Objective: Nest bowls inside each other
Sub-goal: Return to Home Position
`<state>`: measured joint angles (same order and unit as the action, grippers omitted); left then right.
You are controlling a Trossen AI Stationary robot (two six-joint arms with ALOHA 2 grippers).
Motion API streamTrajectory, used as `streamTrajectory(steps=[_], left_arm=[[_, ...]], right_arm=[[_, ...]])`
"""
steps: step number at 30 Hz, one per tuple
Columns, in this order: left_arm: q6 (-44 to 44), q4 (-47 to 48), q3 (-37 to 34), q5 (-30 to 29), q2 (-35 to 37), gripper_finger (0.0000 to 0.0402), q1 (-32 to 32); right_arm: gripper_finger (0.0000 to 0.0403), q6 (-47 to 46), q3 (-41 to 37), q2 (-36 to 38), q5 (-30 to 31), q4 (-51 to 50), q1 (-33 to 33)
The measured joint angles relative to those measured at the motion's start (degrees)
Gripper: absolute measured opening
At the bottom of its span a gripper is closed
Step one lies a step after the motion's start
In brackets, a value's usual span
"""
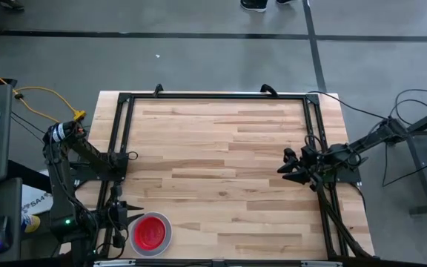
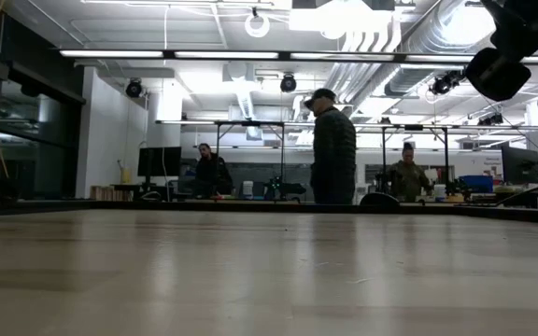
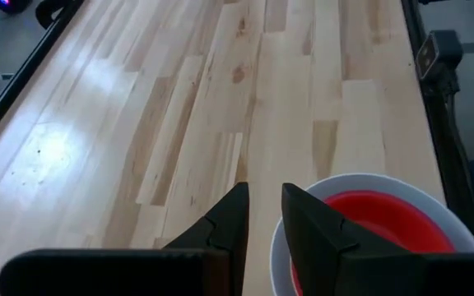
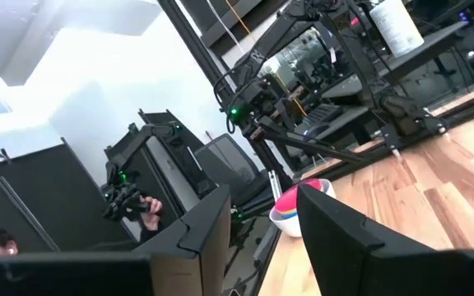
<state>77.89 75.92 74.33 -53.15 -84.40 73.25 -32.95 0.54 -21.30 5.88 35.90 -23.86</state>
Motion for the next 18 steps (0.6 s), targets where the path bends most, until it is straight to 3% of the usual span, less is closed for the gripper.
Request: streamTrajectory(steps=[9, 18], left_arm=[[-1.0, -1.71, -0.03, -0.04, -0.02, 0.0074, 0.0], [-3.08, -4.05, -0.01, -0.11, -0.02, 0.0074, 0.0]], right_arm=[[0.0135, 0.92, -0.02, 2.62, -6.34, -4.01, 0.0], [0.0135, 0.13, -0.07, 7.85, -3.9, -15.6, 0.0]])
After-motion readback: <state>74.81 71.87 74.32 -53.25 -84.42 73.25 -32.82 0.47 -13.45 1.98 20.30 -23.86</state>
